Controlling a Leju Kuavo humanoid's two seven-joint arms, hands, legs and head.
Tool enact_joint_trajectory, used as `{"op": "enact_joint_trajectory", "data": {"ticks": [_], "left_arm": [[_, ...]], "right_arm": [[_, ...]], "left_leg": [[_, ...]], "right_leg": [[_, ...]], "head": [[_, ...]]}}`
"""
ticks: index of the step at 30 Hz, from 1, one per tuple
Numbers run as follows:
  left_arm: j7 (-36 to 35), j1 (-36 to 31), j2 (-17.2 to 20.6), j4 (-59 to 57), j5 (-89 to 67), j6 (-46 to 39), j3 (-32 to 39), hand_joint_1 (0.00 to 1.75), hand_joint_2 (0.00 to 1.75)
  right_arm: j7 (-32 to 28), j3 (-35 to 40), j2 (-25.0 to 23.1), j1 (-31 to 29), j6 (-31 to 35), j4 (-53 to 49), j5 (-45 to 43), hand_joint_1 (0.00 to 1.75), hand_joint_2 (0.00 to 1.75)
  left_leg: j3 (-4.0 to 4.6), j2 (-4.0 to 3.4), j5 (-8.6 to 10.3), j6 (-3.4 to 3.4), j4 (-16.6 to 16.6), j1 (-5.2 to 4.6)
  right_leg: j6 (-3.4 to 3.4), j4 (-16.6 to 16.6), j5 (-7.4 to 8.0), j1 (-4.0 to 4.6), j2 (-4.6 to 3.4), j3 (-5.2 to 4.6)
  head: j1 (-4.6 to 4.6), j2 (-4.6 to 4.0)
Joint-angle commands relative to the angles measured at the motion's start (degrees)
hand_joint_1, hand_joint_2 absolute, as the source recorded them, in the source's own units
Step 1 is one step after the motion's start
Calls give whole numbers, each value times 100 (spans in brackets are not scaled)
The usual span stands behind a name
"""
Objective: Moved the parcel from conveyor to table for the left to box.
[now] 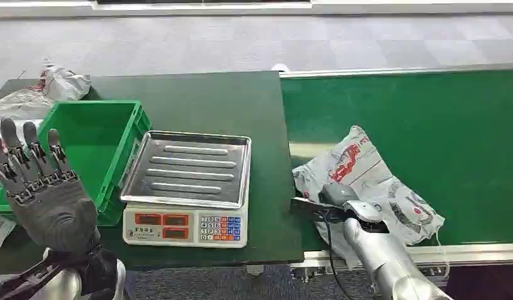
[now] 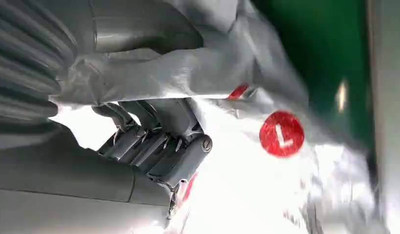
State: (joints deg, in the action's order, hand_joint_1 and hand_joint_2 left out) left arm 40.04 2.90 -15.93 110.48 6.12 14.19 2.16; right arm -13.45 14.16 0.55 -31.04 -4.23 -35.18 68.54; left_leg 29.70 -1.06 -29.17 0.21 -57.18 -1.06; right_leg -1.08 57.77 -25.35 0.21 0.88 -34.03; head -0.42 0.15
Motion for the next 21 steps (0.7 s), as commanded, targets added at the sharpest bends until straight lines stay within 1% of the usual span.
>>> {"op": "enact_joint_trajectory", "data": {"ticks": [1,2,3,4,5,6,7,9,11,13,17,18,19,20,21], "left_arm": [[-4,268,-33,299,-46,38,306,0,175],[-4,280,-40,309,-47,43,307,0,175],[-4,291,-62,319,-44,58,309,0,175],[-4,292,-70,311,-38,73,302,0,175],[-4,286,-87,295,-31,100,291,0,175],[-4,261,-105,257,-42,116,264,0,175],[-4,220,-122,200,-49,134,234,0,175],[-4,92,-112,-11,-38,171,126,0,175],[-4,42,-104,-81,-36,171,86,0,175],[-4,42,-104,-81,-36,171,86,0,175],[-4,42,-104,-81,-36,171,86,0,175],[-4,-45,-71,-235,-12,188,10,0,175],[-4,-96,-59,-327,-4,197,-40,0,175],[-4,-144,-53,-390,-18,159,-85,0,175],[-4,-195,-30,-497,-4,140,-155,0,175]], "right_arm": [[831,59,-202,-385,1146,-1242,-28,175,175],[942,-20,-233,-416,1257,-1331,-39,175,175],[1116,-136,-285,-398,1589,-1551,4,175,175],[1213,-201,-302,-399,1726,-1661,30,175,175],[1307,-324,-337,-372,2001,-1871,38,175,175],[1387,-418,-335,-378,2102,-2106,82,175,175],[1556,-527,-310,-431,2340,-2376,278,175,175],[1655,-796,-403,-513,2613,-2676,459,175,175],[1701,-913,-447,-578,2705,-2671,536,175,175],[1701,-913,-447,-578,2705,-2671,536,175,175],[1701,-913,-447,-578,2705,-2671,536,175,175],[1755,-1077,-498,-711,3092,-2466,669,175,175],[1790,-1163,-510,-775,3261,-2408,713,175,175],[1784,-1237,-515,-856,3371,-2319,759,175,175],[1739,-1360,-545,-906,3611,-2274,702,175,175]], "left_leg": [[2,-24,-4,-16,5,-1],[2,-17,-3,-11,2,0],[-3,-22,-4,-18,6,2],[-6,-19,-2,-19,11,2],[-6,-14,1,-22,16,3],[-8,-19,-1,-25,16,4],[0,-13,-2,-14,5,0],[3,-2,1,-17,6,0],[16,6,4,-8,-5,-8],[11,11,4,-17,0,-3],[-2,9,3,-11,3,-2],[-4,15,6,-16,9,0],[-6,15,8,-21,15,3],[0,7,2,-11,2,-2],[-1,15,6,-17,6,0]], "right_leg": [[8,0,5,-4,-40,-16],[5,1,2,-1,-29,-15],[7,-2,4,-1,-40,-13],[9,-7,5,-1,-39,-10],[11,-13,7,-1,-36,-8],[11,-12,7,0,-43,-8],[7,-1,2,-2,-27,-13],[9,-2,2,-3,-20,-14],[6,11,0,-9,-3,-26],[10,3,2,-6,-6,-19],[6,-2,1,-2,-4,-7],[9,-8,3,-2,-3,-4],[10,-15,7,0,-7,-2],[6,-1,1,-3,-6,-10],[8,-5,3,-3,-3,-7]], "head": [[-2,0],[0,0],[-2,0],[0,0],[0,0],[-2,0],[0,0],[0,0],[-2,0],[-2,0],[0,0],[0,0],[0,0],[-2,0],[0,0]]}}
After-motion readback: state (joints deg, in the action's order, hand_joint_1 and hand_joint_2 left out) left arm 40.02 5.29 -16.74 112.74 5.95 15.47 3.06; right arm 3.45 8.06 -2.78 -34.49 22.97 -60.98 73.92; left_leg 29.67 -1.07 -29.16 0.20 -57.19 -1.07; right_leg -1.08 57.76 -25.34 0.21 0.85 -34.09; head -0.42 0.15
